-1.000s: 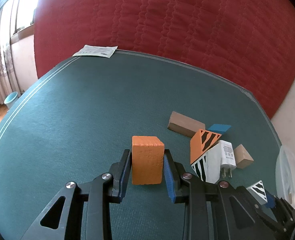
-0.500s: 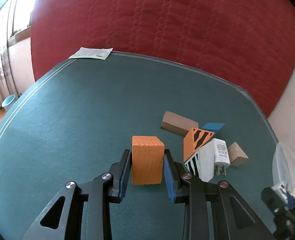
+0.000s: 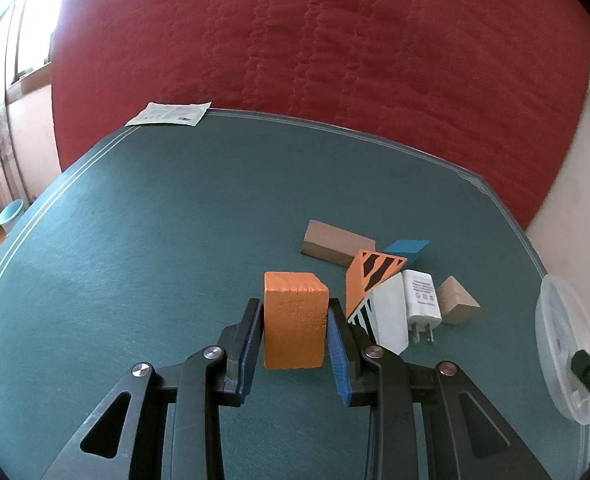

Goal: Organize rigid objects

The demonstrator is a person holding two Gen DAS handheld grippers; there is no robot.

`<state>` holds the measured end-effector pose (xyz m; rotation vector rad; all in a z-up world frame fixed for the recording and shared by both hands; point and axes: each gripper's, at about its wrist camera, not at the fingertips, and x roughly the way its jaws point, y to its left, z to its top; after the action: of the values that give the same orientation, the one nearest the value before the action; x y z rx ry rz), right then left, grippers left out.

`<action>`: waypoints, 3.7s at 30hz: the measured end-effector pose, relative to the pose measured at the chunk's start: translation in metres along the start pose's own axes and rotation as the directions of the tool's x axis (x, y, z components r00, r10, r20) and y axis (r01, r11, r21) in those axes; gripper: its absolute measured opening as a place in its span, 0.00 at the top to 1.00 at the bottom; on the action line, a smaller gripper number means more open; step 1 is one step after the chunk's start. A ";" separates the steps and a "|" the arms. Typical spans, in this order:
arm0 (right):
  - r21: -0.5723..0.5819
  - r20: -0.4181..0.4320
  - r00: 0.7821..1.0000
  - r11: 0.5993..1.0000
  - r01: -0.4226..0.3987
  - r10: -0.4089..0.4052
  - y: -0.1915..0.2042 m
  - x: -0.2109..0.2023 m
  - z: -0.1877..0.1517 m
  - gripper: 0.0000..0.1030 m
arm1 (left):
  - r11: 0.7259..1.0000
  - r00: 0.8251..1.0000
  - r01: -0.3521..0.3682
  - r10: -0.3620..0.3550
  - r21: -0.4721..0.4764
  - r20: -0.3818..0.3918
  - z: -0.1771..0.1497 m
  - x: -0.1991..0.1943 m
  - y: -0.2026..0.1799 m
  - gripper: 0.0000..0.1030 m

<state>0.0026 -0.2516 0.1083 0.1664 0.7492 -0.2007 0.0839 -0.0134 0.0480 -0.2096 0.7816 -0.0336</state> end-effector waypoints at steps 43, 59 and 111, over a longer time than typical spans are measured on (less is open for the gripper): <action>0.132 0.035 0.984 0.977 0.168 -0.174 -0.081 -0.015 -0.014 0.49 | 0.993 0.999 0.032 -0.036 0.113 0.034 -0.010 -0.018 -0.035 0.68; 0.144 0.033 0.988 0.979 0.145 -0.152 -0.100 -0.022 -0.026 0.47 | 0.993 0.999 0.024 -0.028 0.117 0.027 -0.015 -0.025 -0.033 0.68; 0.064 0.062 0.989 0.989 0.133 -0.137 -0.121 -0.024 -0.035 0.45 | 0.884 0.955 0.296 -0.278 0.360 -0.103 -0.022 -0.053 -0.183 0.69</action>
<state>-0.0664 -0.3578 0.0900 0.1648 0.6889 -0.3566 0.0400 -0.1909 0.1062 0.0399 0.7722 -0.4686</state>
